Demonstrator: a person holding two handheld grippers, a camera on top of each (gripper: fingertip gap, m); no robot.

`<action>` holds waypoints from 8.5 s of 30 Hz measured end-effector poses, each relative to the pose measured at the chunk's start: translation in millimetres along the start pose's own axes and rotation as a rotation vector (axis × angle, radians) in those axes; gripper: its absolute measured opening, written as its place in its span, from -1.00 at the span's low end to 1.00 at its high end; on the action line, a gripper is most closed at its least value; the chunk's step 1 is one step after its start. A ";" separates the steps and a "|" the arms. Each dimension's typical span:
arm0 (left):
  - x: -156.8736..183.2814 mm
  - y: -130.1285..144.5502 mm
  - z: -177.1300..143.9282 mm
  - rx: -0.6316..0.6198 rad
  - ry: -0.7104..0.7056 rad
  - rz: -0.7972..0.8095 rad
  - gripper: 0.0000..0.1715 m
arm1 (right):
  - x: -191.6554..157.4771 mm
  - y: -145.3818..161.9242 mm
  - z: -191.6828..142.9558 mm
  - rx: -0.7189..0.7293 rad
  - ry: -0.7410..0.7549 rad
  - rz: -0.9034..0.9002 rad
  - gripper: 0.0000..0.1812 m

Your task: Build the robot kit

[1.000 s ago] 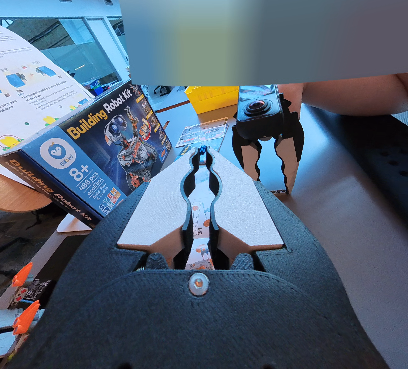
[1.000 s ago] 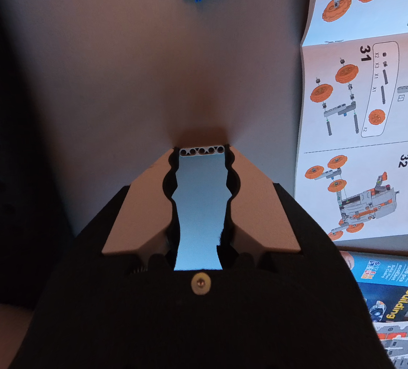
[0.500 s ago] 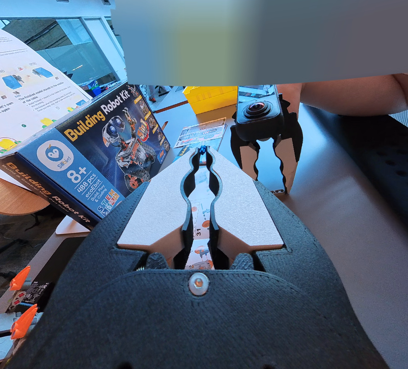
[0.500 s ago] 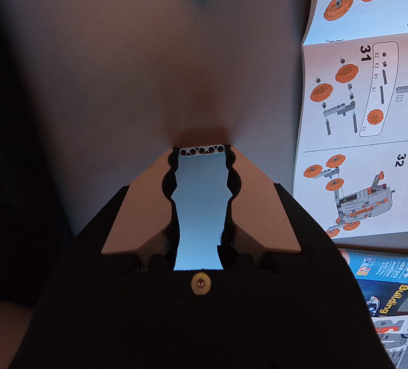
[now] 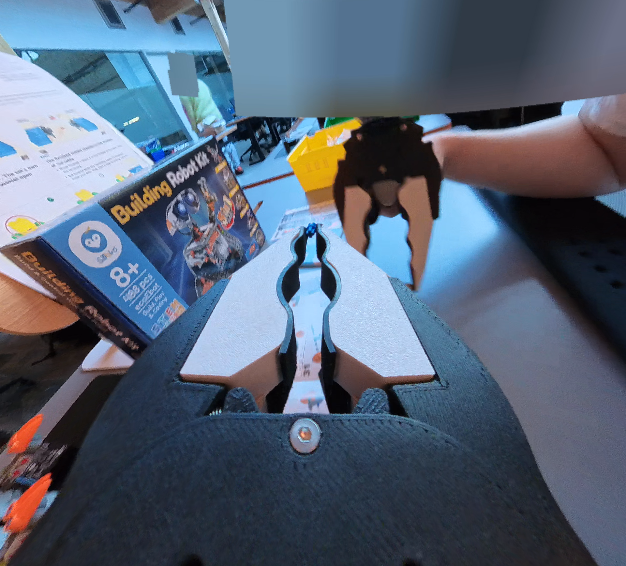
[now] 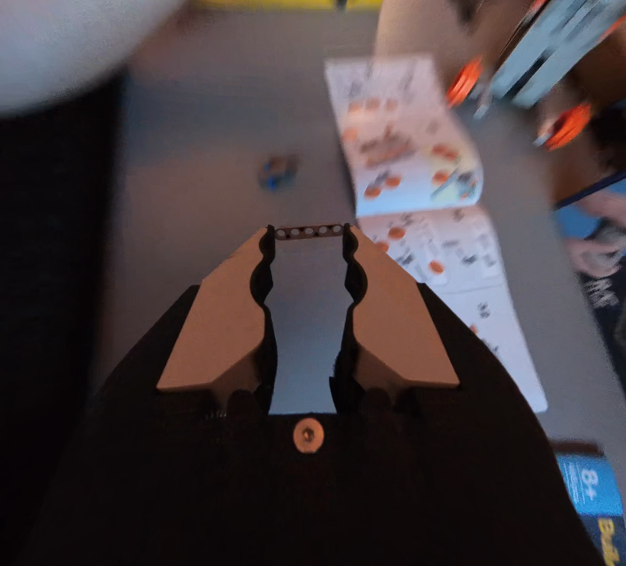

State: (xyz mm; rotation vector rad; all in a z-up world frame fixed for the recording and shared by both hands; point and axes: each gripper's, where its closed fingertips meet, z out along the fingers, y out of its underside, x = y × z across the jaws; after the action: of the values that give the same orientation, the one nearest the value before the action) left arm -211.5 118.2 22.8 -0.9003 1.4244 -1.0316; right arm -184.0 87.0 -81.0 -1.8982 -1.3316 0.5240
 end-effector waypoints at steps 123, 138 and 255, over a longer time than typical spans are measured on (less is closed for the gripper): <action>26.0 -34.4 45.4 0.172 0.272 -0.399 -0.99 | 3.0 -91.2 -89.4 0.847 -0.041 -0.014 -0.58; 2.0 -4.8 42.7 0.099 0.167 -0.550 -0.65 | 28.3 -72.2 -59.1 0.631 0.188 -0.052 -0.57; 1.9 84.6 13.5 -0.304 0.104 -0.945 -0.94 | 48.7 -39.2 25.0 0.188 0.508 -0.335 -0.66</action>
State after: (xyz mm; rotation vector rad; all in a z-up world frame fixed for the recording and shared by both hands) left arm -196.4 142.9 -57.8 -1.8600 1.2489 -1.5745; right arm -207.2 147.6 -62.8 -1.4796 -1.1738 -0.0097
